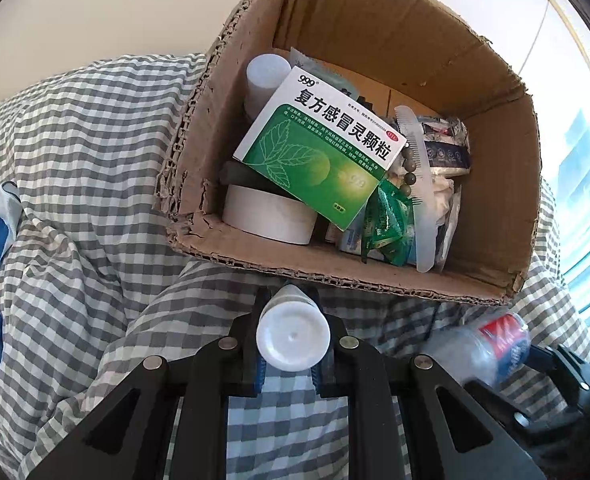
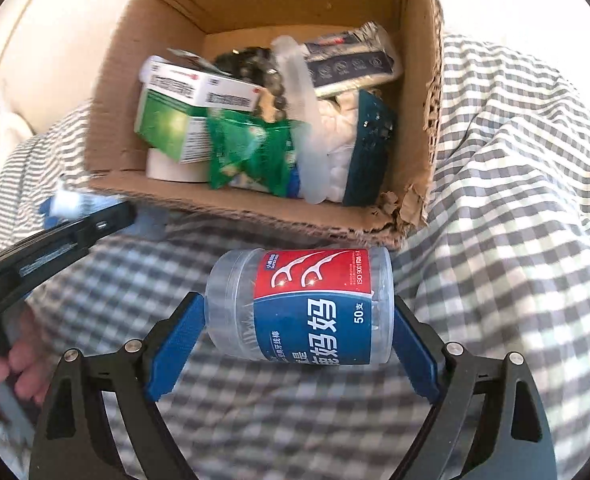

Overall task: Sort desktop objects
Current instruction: 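Grasp the floss-pick jar with the right gripper while the left gripper holds the tube, then lower the tube and floss-pick jar into the cardboard box and release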

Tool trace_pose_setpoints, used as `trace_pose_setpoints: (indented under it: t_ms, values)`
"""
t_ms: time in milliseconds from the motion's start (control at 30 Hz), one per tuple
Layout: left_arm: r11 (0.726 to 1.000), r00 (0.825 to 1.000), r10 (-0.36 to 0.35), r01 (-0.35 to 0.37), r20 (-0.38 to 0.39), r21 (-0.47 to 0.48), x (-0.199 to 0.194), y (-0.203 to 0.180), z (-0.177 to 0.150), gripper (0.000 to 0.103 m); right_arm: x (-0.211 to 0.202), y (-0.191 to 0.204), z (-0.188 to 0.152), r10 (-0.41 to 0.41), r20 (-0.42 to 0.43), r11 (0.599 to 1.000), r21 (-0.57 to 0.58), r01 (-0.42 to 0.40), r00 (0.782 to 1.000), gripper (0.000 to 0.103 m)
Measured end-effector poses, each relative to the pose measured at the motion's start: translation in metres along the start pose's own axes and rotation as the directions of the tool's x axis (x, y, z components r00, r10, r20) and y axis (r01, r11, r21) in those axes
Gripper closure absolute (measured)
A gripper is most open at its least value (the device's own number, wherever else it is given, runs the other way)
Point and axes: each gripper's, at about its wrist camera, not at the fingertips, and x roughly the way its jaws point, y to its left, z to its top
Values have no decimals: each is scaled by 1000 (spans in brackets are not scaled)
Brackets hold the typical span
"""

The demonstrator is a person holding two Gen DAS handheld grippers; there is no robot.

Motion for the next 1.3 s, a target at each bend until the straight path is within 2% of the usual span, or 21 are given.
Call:
trace_pose_setpoints:
  t_ms: [33, 200, 267, 400, 500, 633, 867, 1100, 1167, 1200, 1233, 1300]
  values:
    - [1000, 1000, -1, 1, 0, -2, 0, -1, 0, 86, -9, 14, -5, 15, 8, 1000, -8, -14, 1000, 13]
    - [1000, 1000, -15, 15, 14, 5, -7, -10, 0, 86, -51, 17, -14, 55, 64, 996, -66, -51, 996, 13]
    - [999, 999, -32, 32, 34, 13, -18, -15, 1, 86, -69, 38, -27, 78, 75, 996, -57, -74, 994, 13]
    - [997, 994, -65, 61, 86, 50, -46, -26, 10, 86, -101, 18, -22, 96, 115, 994, -56, -90, 989, 14]
    - [993, 987, -97, 87, 129, 80, -64, -35, 26, 86, -109, 34, -4, 109, 160, 993, -66, -99, 981, 14]
    - [989, 981, -77, 53, 180, 136, -71, -49, 55, 86, -112, 35, 28, 137, 198, 990, -72, -125, 971, 14]
    - [985, 978, -18, -19, 210, 174, -48, -59, 103, 86, -104, 33, 92, 135, 255, 988, -114, -109, 958, 14]
    - [978, 971, 17, -66, 237, 200, -15, -66, 140, 86, -75, 28, 146, 115, 289, 984, -161, -70, 950, 14]
    - [974, 969, 26, -80, 244, 212, -7, -68, 145, 83, -67, 26, 154, 122, 283, 982, -172, -75, 951, 13]
    - [973, 969, 33, -87, 244, 214, -4, -69, 146, 71, -63, 24, 157, 125, 281, 982, -175, -77, 951, 13]
    - [972, 970, 48, -101, 239, 214, 1, -69, 147, 43, -63, 23, 158, 127, 285, 981, -176, -78, 950, 13]
    - [972, 966, 63, -116, 250, 204, 4, -68, 145, 22, -67, 20, 158, 126, 315, 982, -174, -73, 941, 9]
